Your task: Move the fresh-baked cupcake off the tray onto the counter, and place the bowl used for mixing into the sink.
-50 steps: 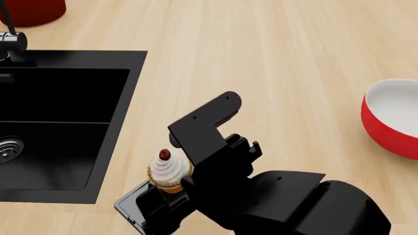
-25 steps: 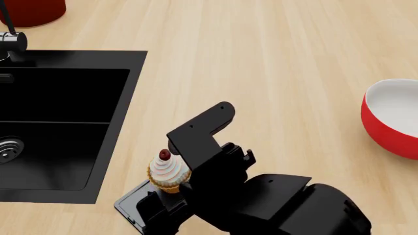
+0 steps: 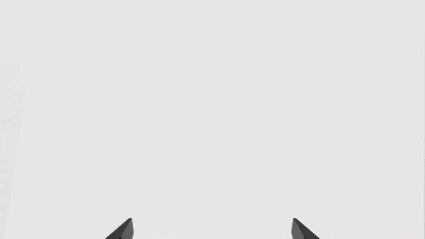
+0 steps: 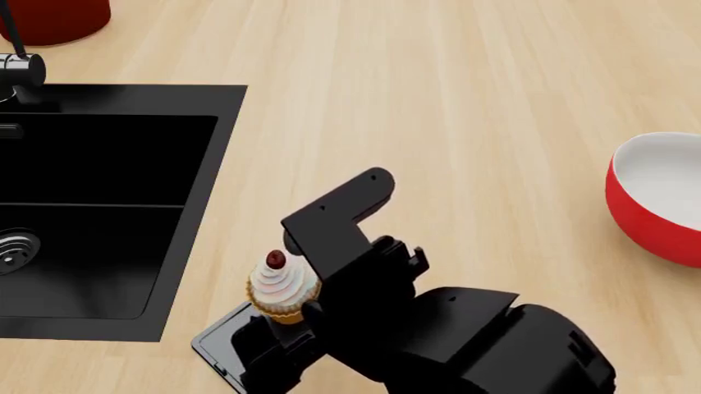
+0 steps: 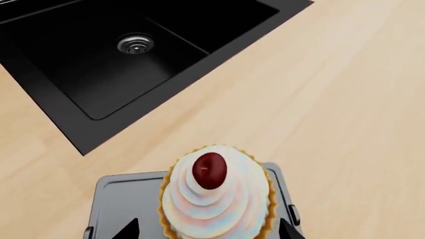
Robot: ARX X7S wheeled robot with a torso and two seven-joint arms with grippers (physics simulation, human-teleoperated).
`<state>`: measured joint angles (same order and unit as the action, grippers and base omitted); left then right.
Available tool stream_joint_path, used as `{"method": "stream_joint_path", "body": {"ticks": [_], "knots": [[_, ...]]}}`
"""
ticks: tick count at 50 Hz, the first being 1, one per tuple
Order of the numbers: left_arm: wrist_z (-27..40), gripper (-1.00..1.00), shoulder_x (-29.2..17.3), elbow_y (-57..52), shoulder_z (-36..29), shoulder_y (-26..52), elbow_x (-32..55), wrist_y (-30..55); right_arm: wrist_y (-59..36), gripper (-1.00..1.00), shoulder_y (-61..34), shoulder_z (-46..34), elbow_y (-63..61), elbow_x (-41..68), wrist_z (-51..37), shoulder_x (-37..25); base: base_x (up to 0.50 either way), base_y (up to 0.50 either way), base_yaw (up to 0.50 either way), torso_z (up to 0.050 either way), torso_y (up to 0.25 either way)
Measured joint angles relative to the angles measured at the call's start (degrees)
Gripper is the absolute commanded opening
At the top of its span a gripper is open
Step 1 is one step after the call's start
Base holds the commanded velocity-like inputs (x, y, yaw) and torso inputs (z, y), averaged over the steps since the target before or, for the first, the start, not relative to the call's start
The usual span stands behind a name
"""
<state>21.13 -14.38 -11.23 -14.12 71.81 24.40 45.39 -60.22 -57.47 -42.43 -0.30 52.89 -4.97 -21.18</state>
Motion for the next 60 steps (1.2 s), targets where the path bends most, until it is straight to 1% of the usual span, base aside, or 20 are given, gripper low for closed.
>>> {"method": "stream_joint_path", "body": {"ticks": [13, 40, 41, 60], "knots": [[0.28, 1.0, -0.08, -0.01, -0.01, 0.0, 0.28, -0.19, 1.08, 1.0, -0.14, -0.45, 1.06, -0.81, 0.28, -0.06, 0.0, 0.0, 0.0, 0.0, 0.0], [0.67, 1.0, -0.37, -0.15, -0.13, -0.02, 0.95, -0.4, 4.71, 1.0, -0.31, -2.69, 6.59, -3.11, 3.69, 1.43, 0.0, 0.0, 0.0, 0.0, 0.0], [0.68, 1.0, -0.38, -0.15, -0.13, -0.01, 0.97, -0.4, 4.74, -1.0, -0.3, -2.78, 6.69, -3.14, 3.79, 1.48, 0.0, 0.0, 0.0, 0.0, 0.0], [0.99, 1.0, -0.53, -0.11, -0.2, 0.02, 1.36, -0.56, 4.55, -1.0, -0.21, -2.4, 4.37, -1.85, 1.66, 0.74, 0.0, 0.0, 0.0, 0.0, 0.0]]}}
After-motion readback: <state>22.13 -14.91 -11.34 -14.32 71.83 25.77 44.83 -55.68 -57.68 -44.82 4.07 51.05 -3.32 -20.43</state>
